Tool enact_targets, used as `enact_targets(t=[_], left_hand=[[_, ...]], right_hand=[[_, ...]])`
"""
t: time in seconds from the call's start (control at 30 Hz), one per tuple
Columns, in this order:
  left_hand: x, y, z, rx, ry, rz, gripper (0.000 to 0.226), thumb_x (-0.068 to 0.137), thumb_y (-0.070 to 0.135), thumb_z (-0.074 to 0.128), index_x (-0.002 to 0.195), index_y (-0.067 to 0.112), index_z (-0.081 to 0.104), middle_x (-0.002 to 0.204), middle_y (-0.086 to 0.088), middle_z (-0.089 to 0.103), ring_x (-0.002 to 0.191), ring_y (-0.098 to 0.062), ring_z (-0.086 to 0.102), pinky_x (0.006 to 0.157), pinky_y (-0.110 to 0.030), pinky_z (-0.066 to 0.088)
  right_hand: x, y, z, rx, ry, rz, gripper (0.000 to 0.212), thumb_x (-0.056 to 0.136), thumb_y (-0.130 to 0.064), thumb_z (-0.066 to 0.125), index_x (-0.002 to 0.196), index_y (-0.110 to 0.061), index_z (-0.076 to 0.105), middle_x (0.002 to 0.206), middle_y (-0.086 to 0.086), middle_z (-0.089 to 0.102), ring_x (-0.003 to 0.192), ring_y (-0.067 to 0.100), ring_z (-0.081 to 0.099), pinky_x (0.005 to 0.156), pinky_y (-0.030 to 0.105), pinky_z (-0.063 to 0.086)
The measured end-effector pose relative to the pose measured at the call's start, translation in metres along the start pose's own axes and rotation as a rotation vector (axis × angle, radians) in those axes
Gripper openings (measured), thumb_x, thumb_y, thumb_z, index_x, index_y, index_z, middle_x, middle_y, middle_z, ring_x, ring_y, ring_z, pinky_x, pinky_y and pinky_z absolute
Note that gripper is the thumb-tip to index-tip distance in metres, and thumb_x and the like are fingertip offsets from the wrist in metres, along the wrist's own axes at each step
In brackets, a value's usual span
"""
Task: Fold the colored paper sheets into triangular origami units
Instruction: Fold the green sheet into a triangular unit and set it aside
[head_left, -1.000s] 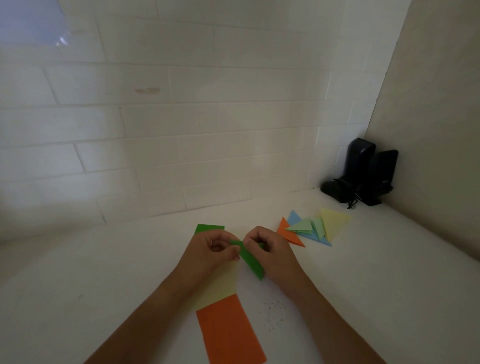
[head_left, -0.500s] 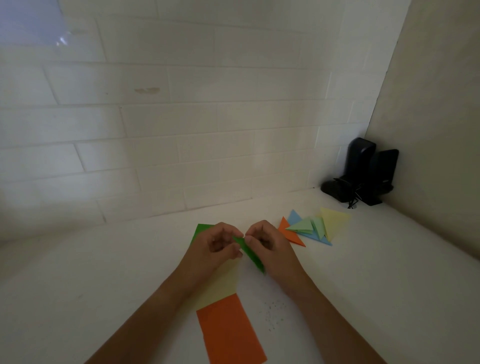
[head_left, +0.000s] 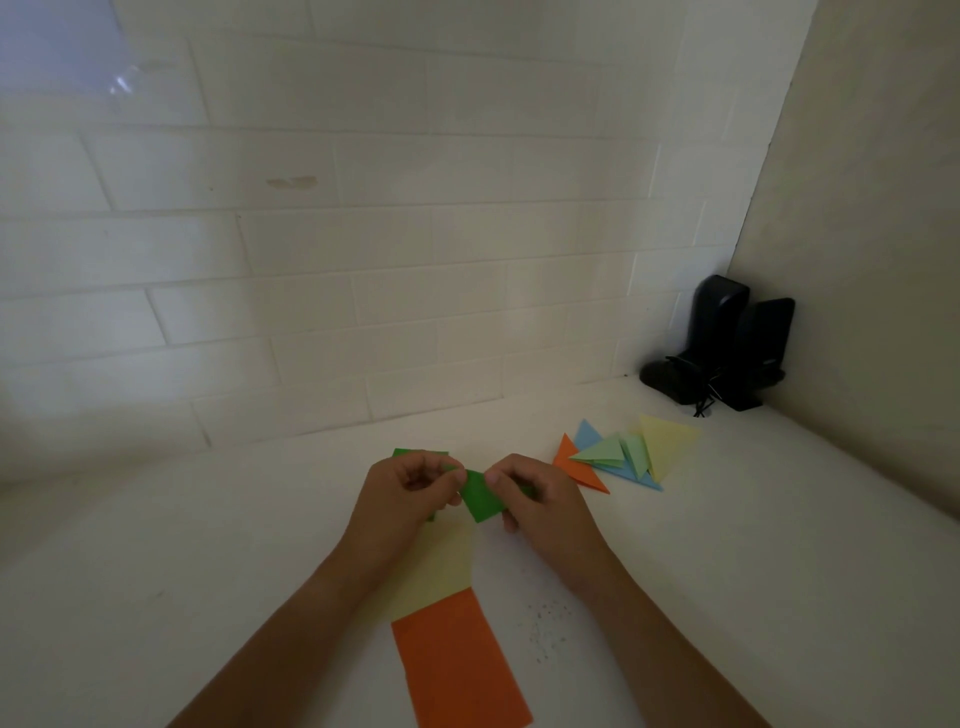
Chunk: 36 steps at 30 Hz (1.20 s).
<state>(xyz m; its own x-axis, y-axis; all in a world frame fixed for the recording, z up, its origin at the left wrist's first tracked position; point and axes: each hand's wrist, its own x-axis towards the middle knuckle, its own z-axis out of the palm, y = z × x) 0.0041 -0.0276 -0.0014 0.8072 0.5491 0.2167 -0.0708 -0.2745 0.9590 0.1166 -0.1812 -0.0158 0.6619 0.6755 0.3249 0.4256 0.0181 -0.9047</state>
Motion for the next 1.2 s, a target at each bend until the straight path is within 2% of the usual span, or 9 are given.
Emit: enact_targets(t=[0.13, 0.23, 0.3, 0.47, 0.63, 0.7, 0.87, 1.1, 1.2], left_hand=[[-0.0012, 0.0005, 0.0007, -0.003, -0.041, -0.003, 0.009, 0.090, 0.000, 0.074, 0.096, 0.007, 0.078, 0.070, -0.003, 0.073, 0.065, -0.005, 0.066, 0.065, -0.014, 0.050], [-0.0016, -0.0002, 0.0000, 0.012, -0.052, -0.008, 0.009, 0.090, 0.003, 0.075, 0.096, 0.008, 0.079, 0.071, -0.001, 0.073, 0.064, -0.004, 0.066, 0.066, -0.013, 0.050], [-0.0023, -0.0002, 0.0000, 0.011, -0.055, -0.014, 0.008, 0.090, 0.005, 0.075, 0.096, 0.009, 0.079, 0.071, -0.003, 0.074, 0.065, -0.006, 0.066, 0.065, -0.013, 0.049], [-0.0006, -0.0007, -0.0002, -0.017, -0.001, -0.029, 0.012, 0.099, 0.013, 0.066, 0.098, 0.013, 0.079, 0.075, -0.003, 0.074, 0.067, -0.008, 0.066, 0.064, -0.023, 0.052], [-0.0004, -0.0032, -0.0033, -0.010, 0.047, 0.019, 0.009, 0.099, 0.009, 0.066, 0.100, 0.011, 0.075, 0.081, -0.009, 0.075, 0.073, -0.013, 0.071, 0.064, -0.029, 0.055], [0.0006, -0.0047, -0.0034, 0.011, 0.044, 0.010, 0.007, 0.096, 0.008, 0.070, 0.099, 0.012, 0.075, 0.080, -0.008, 0.076, 0.074, -0.015, 0.072, 0.065, -0.030, 0.056], [0.0021, -0.0079, 0.0028, 0.091, -0.016, -0.007, 0.006, 0.090, 0.009, 0.078, 0.092, 0.012, 0.073, 0.082, -0.006, 0.076, 0.073, -0.019, 0.076, 0.068, -0.021, 0.054], [-0.0006, -0.0052, 0.0031, 0.065, -0.033, -0.041, 0.009, 0.096, 0.015, 0.070, 0.091, 0.008, 0.070, 0.084, -0.006, 0.074, 0.077, -0.022, 0.077, 0.084, -0.037, 0.060], [-0.0029, -0.0035, 0.0049, 0.093, -0.047, -0.036, 0.011, 0.096, 0.020, 0.071, 0.090, 0.012, 0.071, 0.086, -0.003, 0.074, 0.078, -0.021, 0.077, 0.084, -0.037, 0.060]], right_hand=[[0.0010, 0.0008, -0.0011, 0.040, -0.016, 0.008, 0.020, 0.102, -0.020, 0.062, 0.084, -0.019, 0.070, 0.073, 0.006, 0.063, 0.066, 0.012, 0.056, 0.065, 0.032, 0.046], [0.0009, -0.0004, 0.0000, 0.016, -0.033, -0.019, 0.017, 0.101, -0.016, 0.063, 0.086, -0.018, 0.071, 0.077, -0.007, 0.065, 0.074, 0.005, 0.059, 0.068, 0.022, 0.045], [0.0008, -0.0006, 0.0000, 0.016, -0.031, -0.023, 0.017, 0.100, -0.015, 0.064, 0.085, -0.019, 0.071, 0.078, -0.008, 0.066, 0.077, 0.005, 0.060, 0.069, 0.020, 0.045], [0.0016, 0.0013, 0.0007, 0.015, -0.043, -0.012, 0.017, 0.099, -0.018, 0.066, 0.083, -0.017, 0.072, 0.073, -0.009, 0.064, 0.073, 0.006, 0.057, 0.068, 0.024, 0.044], [0.0019, 0.0034, 0.0004, 0.022, -0.033, 0.021, 0.003, 0.096, -0.017, 0.070, 0.093, -0.018, 0.071, 0.078, -0.010, 0.066, 0.069, 0.003, 0.056, 0.064, 0.021, 0.043], [0.0028, 0.0057, 0.0009, -0.011, 0.023, 0.019, 0.006, 0.094, -0.015, 0.072, 0.095, -0.020, 0.069, 0.082, -0.010, 0.067, 0.071, 0.003, 0.058, 0.065, 0.019, 0.044], [0.0030, 0.0066, 0.0011, 0.008, 0.097, -0.029, 0.018, 0.092, -0.002, 0.069, 0.097, -0.019, 0.065, 0.089, -0.010, 0.066, 0.081, 0.007, 0.061, 0.069, 0.021, 0.050], [0.0041, 0.0073, 0.0016, -0.006, 0.082, -0.042, 0.025, 0.091, 0.002, 0.066, 0.093, -0.023, 0.069, 0.093, -0.009, 0.069, 0.084, 0.011, 0.065, 0.070, 0.027, 0.053], [0.0033, 0.0075, 0.0026, 0.004, 0.054, -0.043, 0.024, 0.090, 0.002, 0.066, 0.092, -0.021, 0.071, 0.090, -0.007, 0.070, 0.082, 0.011, 0.066, 0.070, 0.025, 0.052]])
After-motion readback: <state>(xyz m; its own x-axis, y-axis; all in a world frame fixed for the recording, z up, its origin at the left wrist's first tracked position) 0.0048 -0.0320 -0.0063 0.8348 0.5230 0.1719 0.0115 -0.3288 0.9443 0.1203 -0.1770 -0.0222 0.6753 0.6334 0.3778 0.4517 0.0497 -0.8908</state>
